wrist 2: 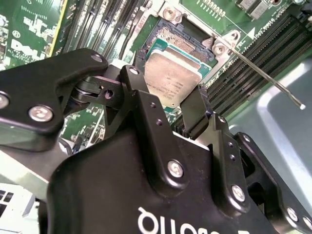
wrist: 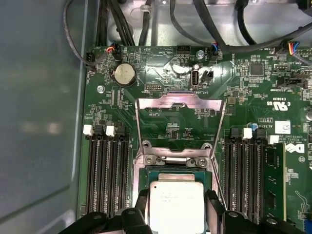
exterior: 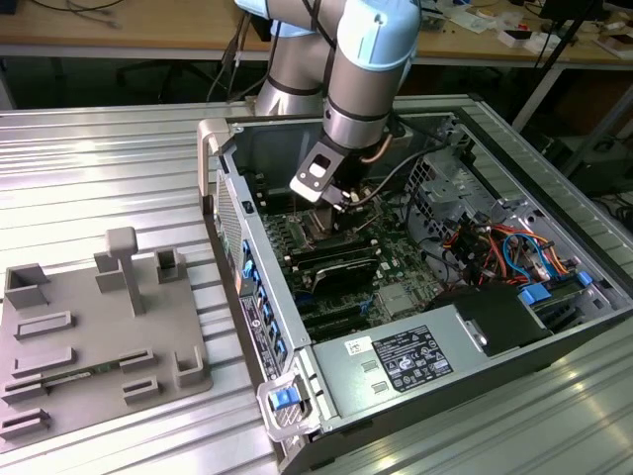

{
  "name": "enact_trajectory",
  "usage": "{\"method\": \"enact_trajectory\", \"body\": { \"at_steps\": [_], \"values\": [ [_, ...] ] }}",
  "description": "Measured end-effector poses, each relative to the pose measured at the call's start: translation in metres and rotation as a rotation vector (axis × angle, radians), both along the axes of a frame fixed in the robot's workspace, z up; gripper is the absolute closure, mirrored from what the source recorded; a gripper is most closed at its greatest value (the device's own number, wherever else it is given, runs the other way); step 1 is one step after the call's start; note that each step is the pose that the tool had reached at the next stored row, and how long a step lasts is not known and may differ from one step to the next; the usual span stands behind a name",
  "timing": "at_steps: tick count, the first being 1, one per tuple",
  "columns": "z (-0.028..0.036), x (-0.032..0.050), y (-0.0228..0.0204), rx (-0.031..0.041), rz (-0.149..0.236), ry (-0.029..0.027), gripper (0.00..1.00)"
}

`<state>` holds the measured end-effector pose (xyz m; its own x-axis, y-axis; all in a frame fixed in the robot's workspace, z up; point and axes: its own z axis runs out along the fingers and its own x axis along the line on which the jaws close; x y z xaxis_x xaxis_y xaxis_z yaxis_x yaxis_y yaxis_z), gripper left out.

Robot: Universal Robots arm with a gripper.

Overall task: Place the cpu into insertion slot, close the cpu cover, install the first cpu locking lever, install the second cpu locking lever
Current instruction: 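Place the cpu into insertion slot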

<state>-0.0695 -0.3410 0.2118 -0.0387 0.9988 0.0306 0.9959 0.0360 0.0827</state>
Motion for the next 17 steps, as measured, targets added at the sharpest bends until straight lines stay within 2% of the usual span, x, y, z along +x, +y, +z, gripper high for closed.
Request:
{"method": "enact_trajectory", "body": {
  "at_steps": [7, 11, 17],
  "values": [
    [-0.0056, -0.0023, 0.0007, -0.0001, -0.008, 0.0028, 0.46],
    [-0.0081, -0.0024, 0.0006, -0.0003, -0.008, 0.0082, 0.46],
    [-0.0110, -0.0021, 0.0007, -0.0001, -0.010, 0.0123, 0.46]
  ]
}}
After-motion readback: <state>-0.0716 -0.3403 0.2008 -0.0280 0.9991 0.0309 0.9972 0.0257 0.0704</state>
